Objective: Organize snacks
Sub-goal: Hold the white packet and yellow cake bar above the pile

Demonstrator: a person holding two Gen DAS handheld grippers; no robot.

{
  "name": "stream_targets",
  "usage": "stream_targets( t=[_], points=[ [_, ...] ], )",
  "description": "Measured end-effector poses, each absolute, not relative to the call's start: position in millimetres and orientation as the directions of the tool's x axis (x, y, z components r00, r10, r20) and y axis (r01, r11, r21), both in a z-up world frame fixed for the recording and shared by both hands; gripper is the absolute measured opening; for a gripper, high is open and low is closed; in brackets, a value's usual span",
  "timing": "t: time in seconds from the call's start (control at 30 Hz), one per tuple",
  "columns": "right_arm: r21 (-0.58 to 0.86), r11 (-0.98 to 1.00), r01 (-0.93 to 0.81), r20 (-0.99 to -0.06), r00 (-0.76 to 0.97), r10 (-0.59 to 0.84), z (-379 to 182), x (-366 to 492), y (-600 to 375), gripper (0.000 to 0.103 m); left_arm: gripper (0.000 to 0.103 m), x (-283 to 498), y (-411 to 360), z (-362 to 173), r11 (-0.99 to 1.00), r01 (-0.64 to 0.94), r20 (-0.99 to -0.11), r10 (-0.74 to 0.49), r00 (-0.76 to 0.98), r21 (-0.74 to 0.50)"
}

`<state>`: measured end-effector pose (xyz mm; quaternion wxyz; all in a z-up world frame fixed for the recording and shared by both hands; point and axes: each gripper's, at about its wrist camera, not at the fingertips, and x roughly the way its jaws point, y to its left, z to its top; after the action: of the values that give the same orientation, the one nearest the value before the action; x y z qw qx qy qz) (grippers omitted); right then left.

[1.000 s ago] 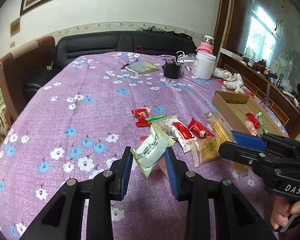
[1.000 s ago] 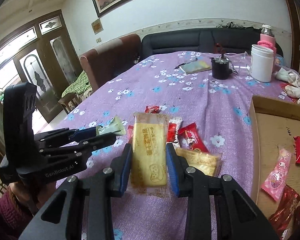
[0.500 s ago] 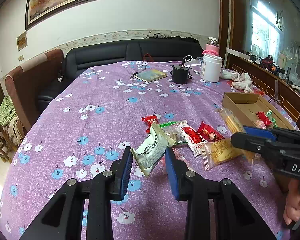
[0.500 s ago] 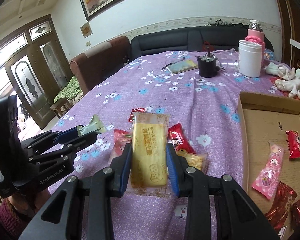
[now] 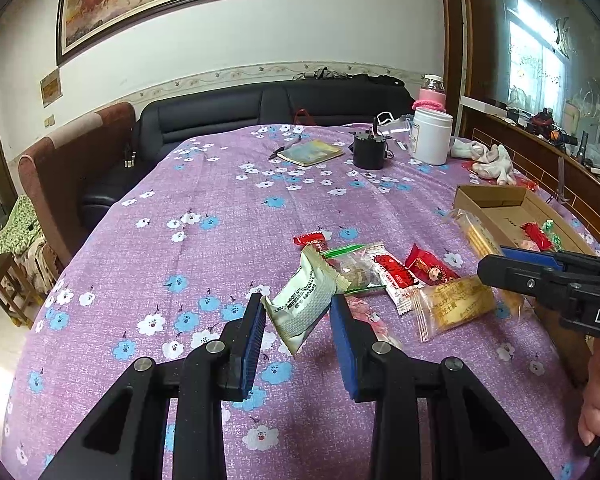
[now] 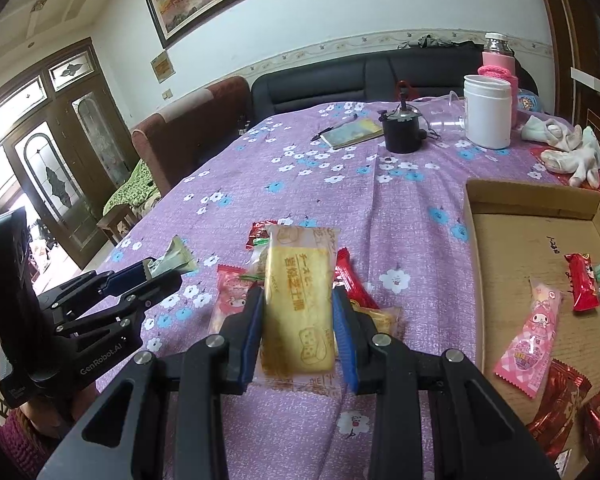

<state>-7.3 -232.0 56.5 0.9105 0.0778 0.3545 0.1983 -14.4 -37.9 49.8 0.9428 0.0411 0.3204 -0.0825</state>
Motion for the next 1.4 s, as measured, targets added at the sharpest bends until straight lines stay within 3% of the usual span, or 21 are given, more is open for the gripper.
stream_targets(
  t=[1.4],
  points=[
    [0.372,0.898,-0.236,-0.589,0.687,0.425,62.1,-0.9,-259.3,0.032,0.035,-15.7,-44.6,47.4,0.983,0.153,-0.585,-0.068,0.808,0.097]
  ],
)
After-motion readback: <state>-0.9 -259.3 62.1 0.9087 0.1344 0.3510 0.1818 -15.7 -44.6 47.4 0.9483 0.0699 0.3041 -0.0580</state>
